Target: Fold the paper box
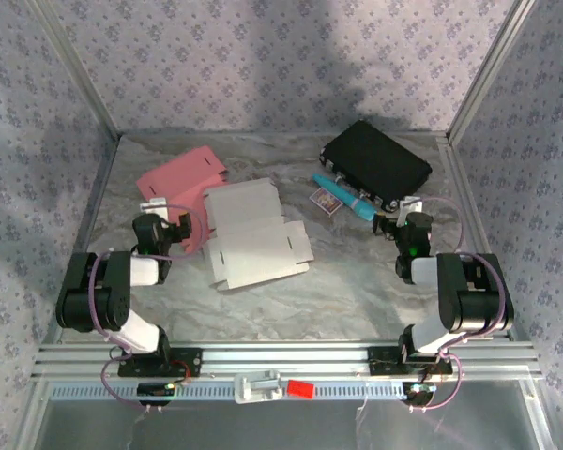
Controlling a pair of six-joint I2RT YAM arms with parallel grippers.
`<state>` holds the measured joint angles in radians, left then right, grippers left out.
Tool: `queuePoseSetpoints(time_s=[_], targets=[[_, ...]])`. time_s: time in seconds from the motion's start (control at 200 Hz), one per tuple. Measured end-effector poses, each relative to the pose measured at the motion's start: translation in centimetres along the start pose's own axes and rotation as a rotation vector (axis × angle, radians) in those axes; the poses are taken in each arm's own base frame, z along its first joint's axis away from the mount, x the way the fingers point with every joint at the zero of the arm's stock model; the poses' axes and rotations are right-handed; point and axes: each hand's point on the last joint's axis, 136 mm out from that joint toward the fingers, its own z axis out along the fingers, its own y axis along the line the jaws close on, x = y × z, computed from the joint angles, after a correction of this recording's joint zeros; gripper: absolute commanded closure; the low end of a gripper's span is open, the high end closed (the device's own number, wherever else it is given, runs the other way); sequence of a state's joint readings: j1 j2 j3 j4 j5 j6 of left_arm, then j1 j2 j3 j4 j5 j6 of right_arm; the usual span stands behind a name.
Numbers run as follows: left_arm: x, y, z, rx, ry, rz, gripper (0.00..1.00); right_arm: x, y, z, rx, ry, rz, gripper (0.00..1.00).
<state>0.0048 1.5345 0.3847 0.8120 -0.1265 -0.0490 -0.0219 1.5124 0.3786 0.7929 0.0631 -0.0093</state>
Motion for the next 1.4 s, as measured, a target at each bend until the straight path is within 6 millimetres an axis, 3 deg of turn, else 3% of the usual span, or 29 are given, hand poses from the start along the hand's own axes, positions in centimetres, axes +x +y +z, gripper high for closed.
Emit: queuePoseSetpoints(time_s=[0.884, 0.989, 1.059, 1.189, 1.259, 1.349, 1.399], targets=[[0.0, 0.0, 0.0, 0.001, 0.000, 0.000, 0.00, 0.0, 0.0, 0.0, 0.003, 0.001, 0.000, 0.01], [-0.5, 0.0, -0.8, -0.014, 0.009, 0.013, 0.00, -0.8, -0.5, -0.8, 0.042, -0.008, -0.003, 0.01], [-2.4, -0.2, -2.2, -0.031, -0.031, 0.020, 0.00, -3.1, -0.7, -2.5, 0.082, -0.074, -0.006, 0.01], [-9.4, -1.1, -6.2, -0.080, -0.194, 0.006, 0.00, -9.3, 0.6, -6.8, 0.112, -0.229, -0.002, 0.01], [-14.3, -2.1, -8.8, -0.100, -0.260, -0.048, 0.00, -14.6, 2.1, -9.3, 0.099, -0.275, 0.052, 0.01], [-19.7, -2.3, -11.7, -0.088, -0.235, -0.247, 0.00, -23.2, 2.7, -12.6, 0.054, -0.281, 0.313, 0.01], [-22.2, -1.5, -12.9, -0.052, -0.238, -0.377, 0.12, -26.5, 1.9, -14.2, 0.027, -0.264, 0.476, 0.01]])
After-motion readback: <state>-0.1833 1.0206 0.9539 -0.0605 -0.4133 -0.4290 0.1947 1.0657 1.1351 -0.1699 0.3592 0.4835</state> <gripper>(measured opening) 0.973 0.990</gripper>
